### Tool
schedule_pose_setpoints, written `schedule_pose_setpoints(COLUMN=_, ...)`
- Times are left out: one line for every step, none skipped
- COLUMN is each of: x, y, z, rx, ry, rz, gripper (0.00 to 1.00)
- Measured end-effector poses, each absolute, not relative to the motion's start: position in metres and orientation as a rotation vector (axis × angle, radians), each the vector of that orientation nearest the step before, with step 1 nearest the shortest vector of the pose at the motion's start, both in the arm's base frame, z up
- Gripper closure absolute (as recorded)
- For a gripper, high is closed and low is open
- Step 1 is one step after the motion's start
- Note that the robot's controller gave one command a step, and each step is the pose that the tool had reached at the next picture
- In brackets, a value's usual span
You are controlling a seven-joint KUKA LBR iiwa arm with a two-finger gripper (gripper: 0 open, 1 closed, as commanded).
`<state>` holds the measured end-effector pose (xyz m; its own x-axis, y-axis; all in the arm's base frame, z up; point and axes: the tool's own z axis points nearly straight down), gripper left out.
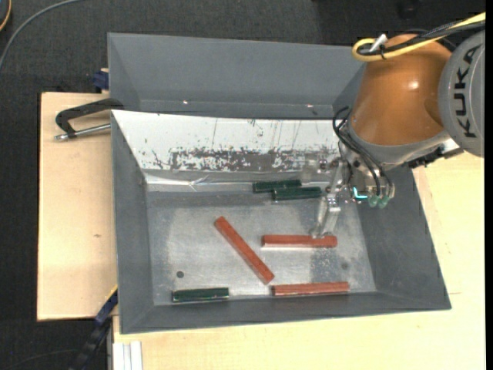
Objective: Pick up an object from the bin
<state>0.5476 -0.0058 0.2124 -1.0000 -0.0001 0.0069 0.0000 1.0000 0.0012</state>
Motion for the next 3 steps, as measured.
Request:
schedule_pose_setpoints(x=0.5201, y=-0.0160, z=0.0805, rx=-0.148, ry=-3.129, rz=-0.003, gripper=0.00)
schedule_pose_setpoints(x=0.5230, y=-0.0161, z=0.0852, rx=-0.147, ry=-3.139, rz=-0.002, gripper=1.00)
schedule_pose_setpoints(x=0.5229, y=-0.0161, z=0.0852, rx=-0.148, ry=-3.139, rz=-0.002, gripper=0.00)
